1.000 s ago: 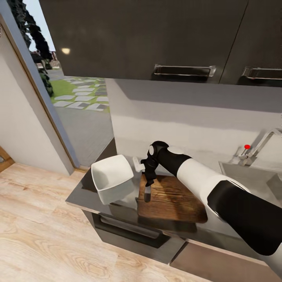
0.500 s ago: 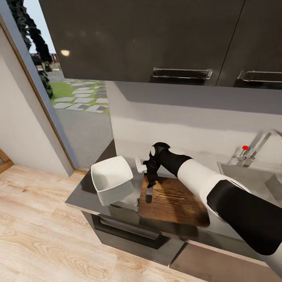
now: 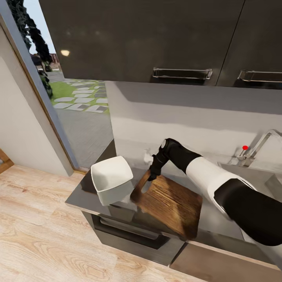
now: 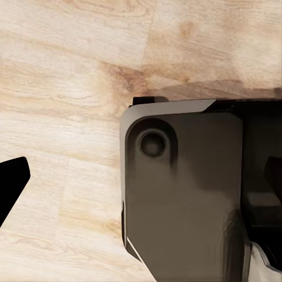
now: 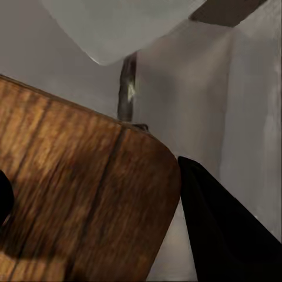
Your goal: In the kitchen, take the Vidalia onion out of the sink, dice it on the chopping board with the paring knife, put the diced onion into the bowl on the countertop, then place both the paring knife and the chopping board into the sink.
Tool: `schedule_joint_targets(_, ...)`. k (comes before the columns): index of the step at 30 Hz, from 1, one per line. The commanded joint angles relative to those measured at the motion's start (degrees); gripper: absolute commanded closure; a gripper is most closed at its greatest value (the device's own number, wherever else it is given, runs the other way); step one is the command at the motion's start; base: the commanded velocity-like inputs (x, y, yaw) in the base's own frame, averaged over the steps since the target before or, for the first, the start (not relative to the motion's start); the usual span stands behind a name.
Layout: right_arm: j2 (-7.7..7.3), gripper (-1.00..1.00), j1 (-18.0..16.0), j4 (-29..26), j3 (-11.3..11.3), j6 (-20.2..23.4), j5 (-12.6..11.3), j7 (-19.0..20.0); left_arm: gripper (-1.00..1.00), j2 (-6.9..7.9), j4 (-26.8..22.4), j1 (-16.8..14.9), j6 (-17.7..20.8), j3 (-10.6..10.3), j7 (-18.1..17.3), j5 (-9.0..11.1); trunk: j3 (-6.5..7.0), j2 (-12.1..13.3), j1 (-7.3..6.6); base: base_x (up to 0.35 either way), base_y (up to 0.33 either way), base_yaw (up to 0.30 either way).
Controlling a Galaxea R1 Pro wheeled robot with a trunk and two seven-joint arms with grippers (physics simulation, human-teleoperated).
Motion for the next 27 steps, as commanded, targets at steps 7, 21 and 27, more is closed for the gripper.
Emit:
schedule_joint_targets(7, -1.44, 1.0, 0.0, -0.1, -6.3, 4.8, -0.1, -2.6, -1.0, 0.0, -0.1, 0.0, -0.1, -0.1, 0.0, 0.0, -0.1, -0.1, 0.03, 0.0, 0.0, 0.0)
schedule_joint_targets(21, -2.12, 1.0, 0.0, -0.5, -8.3, 10.6, -0.1, -7.6, -1.0, 0.0, 0.0, 0.0, -0.1, -0.1, 0.0, 0.0, -0.1, -0.1, 0.03, -0.128, 0.0, 0.0)
schedule_joint_targets(27, -2.07, 1.0, 0.0, -0.2, -8.3, 13.4, -0.3, -10.5, -1.0, 0.0, 1.1, 0.0, -0.1, 0.0, 0.0, -0.1, -0.1, -0.1, 0.03, -0.062, 0.0, 0.0)
